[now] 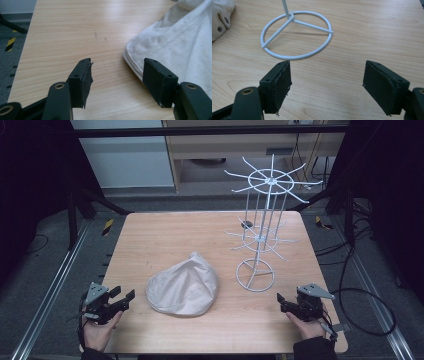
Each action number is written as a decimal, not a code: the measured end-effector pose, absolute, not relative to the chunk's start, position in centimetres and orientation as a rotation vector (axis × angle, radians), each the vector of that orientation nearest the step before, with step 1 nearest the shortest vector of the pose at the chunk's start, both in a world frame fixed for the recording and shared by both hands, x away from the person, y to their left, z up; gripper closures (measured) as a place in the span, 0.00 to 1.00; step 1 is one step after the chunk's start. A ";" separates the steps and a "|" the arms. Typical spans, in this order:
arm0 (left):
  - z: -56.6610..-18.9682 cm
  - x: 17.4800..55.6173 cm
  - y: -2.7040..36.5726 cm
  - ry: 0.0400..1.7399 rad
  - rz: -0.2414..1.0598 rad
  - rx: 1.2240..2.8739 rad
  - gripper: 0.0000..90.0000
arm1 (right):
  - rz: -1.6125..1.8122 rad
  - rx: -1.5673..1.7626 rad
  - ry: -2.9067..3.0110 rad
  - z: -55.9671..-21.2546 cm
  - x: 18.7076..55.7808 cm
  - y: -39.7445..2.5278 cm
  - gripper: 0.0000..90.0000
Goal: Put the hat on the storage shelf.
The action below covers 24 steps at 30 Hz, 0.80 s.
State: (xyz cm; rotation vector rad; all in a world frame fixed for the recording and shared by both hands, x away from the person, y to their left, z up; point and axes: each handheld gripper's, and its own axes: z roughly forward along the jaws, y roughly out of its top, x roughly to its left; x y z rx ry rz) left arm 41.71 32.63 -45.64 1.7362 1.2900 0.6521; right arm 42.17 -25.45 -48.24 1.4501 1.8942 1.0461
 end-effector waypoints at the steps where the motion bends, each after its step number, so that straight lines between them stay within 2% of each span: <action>1: -45.5 41.7 32.5 1.277 0.652 1.745 0.44 | 1.044 1.452 1.893 -48.3 42.2 -25.5 0.25; 12: -44.5 41.9 31.9 1.212 0.632 1.777 0.37 | 1.035 1.433 1.902 -48.4 42.3 -25.4 0.24; 24: -42.7 42.9 30.7 1.135 0.597 1.801 0.36 | 1.030 1.416 1.900 -48.6 42.3 -25.4 0.23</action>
